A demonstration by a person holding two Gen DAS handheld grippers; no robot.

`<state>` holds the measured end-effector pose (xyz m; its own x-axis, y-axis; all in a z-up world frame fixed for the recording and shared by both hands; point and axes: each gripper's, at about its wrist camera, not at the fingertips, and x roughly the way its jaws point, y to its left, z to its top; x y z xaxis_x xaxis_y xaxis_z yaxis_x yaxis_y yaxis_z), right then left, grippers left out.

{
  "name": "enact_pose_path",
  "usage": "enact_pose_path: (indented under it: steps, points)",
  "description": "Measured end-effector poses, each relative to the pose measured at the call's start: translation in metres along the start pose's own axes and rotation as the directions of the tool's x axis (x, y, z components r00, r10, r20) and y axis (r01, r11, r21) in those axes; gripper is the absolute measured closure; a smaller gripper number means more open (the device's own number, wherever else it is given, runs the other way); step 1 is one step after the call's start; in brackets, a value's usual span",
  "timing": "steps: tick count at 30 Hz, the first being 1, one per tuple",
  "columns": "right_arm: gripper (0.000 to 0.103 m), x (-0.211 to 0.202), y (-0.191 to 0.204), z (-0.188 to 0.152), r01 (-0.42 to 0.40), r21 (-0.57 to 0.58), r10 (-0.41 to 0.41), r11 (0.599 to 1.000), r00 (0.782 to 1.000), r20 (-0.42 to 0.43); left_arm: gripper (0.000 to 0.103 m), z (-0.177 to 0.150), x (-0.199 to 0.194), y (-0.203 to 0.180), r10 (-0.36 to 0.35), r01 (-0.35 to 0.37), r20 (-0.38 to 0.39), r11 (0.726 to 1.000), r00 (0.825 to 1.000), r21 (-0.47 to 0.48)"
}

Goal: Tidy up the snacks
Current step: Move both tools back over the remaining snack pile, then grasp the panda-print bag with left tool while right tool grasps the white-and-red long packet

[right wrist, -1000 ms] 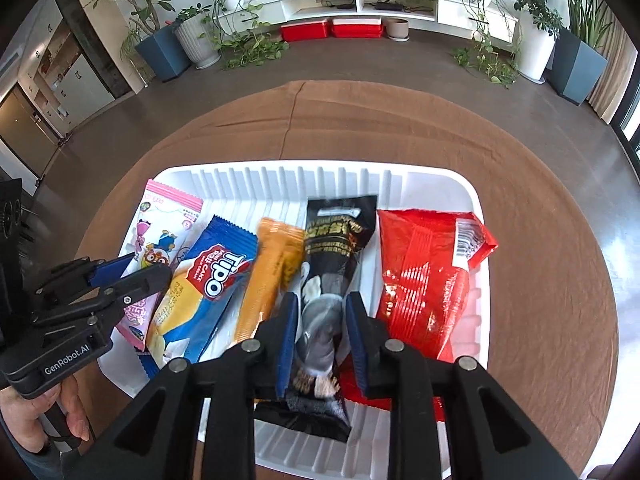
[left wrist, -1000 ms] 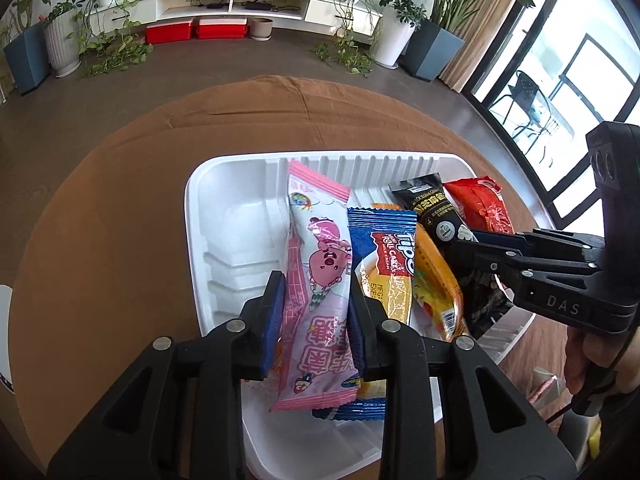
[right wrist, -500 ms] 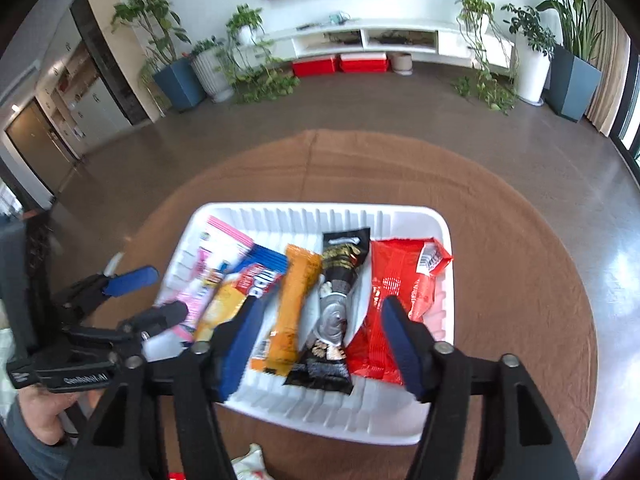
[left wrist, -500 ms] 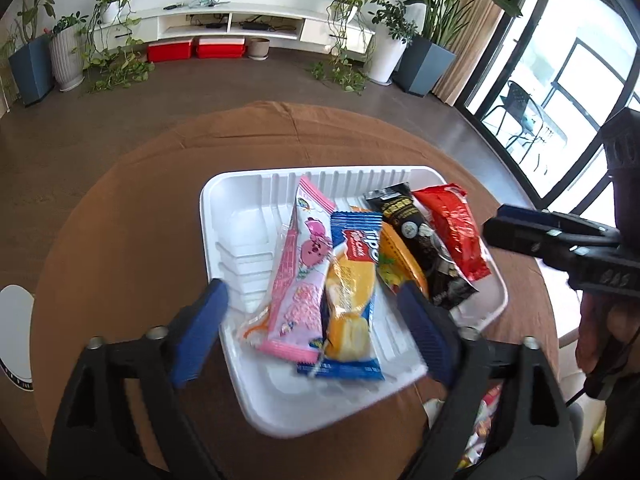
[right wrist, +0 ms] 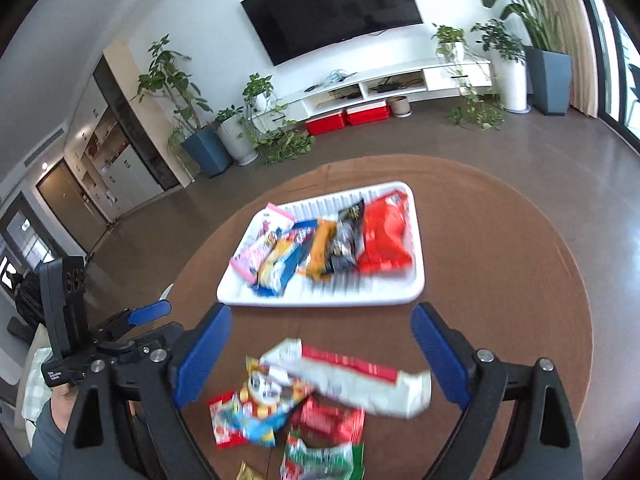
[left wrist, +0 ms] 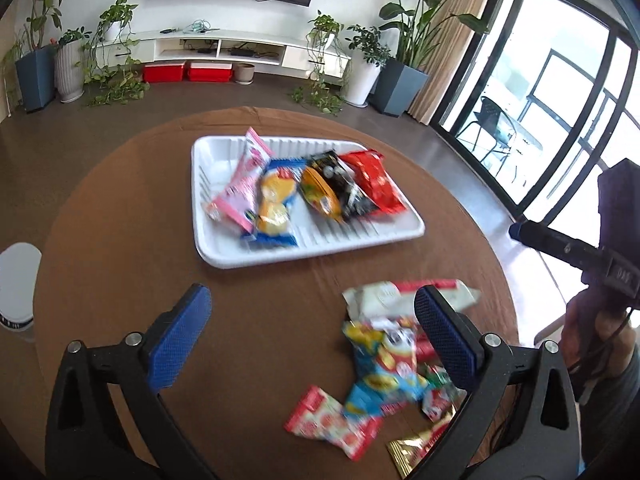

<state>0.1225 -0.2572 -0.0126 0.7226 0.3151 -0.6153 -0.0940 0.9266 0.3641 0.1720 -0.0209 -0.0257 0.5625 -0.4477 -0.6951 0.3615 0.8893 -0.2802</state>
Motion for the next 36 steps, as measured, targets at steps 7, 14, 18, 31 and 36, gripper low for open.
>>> enact_pose_path:
  steps: [7,14,18,31,36]
  points:
    - [0.010,-0.025,0.012,-0.072,-0.001,-0.093,-0.003,0.996,0.999,-0.040,0.000,-0.050,-0.004,-0.034,0.047,-0.045,-0.037,0.997,0.998,0.055]
    - [0.010,-0.042,0.019,-0.121,-0.032,-0.104,0.024,0.994,0.997,-0.077,0.000,-0.072,0.005,-0.052,0.071,-0.065,-0.105,0.996,0.992,0.057]
    - [0.010,-0.044,0.024,-0.135,-0.047,-0.102,0.037,0.994,0.995,-0.092,0.001,-0.070,0.014,-0.057,0.073,-0.061,-0.146,0.994,0.987,0.090]
    - [0.010,-0.043,0.033,-0.147,-0.064,-0.112,0.052,0.992,0.993,-0.104,0.022,-0.046,0.059,-0.089,0.140,-0.081,-0.236,0.967,0.962,0.243]
    - [0.010,-0.044,0.030,-0.149,-0.062,-0.110,0.051,0.992,0.993,-0.103,0.030,-0.046,0.077,-0.085,0.155,-0.085,-0.277,0.965,0.948,0.247]
